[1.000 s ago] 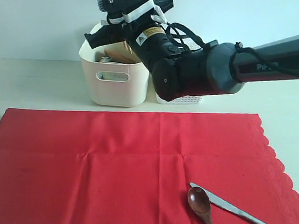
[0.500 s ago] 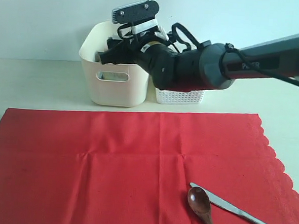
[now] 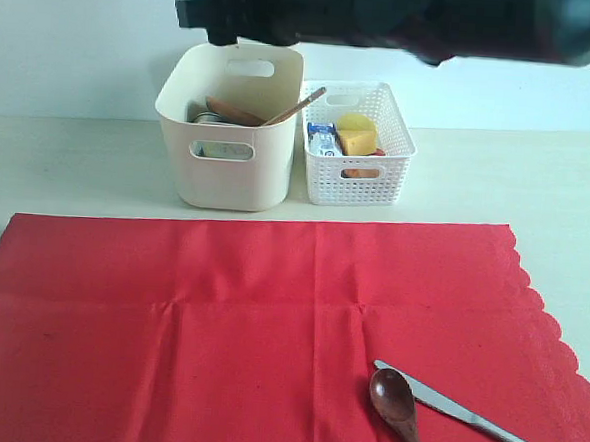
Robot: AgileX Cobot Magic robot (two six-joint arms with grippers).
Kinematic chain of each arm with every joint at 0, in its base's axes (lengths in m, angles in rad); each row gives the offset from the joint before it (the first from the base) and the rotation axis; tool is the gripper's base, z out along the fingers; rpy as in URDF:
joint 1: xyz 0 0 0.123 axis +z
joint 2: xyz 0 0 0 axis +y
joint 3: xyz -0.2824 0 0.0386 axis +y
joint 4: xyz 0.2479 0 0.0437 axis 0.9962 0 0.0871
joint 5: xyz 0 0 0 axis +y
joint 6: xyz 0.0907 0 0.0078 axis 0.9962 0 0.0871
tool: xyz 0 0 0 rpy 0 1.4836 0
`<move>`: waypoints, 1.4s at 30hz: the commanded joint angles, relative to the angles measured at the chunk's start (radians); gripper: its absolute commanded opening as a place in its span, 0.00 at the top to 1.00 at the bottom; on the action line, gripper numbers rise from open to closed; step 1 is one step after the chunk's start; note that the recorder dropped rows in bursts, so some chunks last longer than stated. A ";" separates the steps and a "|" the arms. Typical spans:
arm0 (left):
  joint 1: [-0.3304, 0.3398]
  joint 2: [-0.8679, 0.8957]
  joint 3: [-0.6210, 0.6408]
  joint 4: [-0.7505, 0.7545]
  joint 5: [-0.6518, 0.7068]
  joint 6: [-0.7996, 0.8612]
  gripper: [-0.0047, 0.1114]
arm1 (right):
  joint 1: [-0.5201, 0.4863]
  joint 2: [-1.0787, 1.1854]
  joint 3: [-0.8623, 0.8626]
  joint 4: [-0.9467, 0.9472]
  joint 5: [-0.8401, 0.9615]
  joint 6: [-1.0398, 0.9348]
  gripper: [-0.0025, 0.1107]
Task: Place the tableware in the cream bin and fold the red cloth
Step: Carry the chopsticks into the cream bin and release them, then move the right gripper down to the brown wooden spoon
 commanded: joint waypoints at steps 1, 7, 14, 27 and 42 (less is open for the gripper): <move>0.002 -0.005 0.003 0.001 -0.011 0.001 0.96 | -0.002 -0.118 -0.006 -0.016 0.203 0.003 0.43; 0.002 -0.005 0.003 0.001 -0.011 0.001 0.96 | -0.002 -0.236 -0.006 -0.234 0.480 0.191 0.44; 0.002 -0.005 0.003 0.001 -0.011 0.001 0.96 | -0.002 -0.305 0.032 -0.677 0.844 0.461 0.44; 0.002 -0.005 0.003 0.001 -0.011 0.001 0.96 | -0.002 -0.412 0.512 -0.625 0.915 0.457 0.44; 0.002 -0.005 0.003 0.001 -0.011 0.001 0.96 | -0.002 -0.234 0.715 -0.343 0.775 0.315 0.44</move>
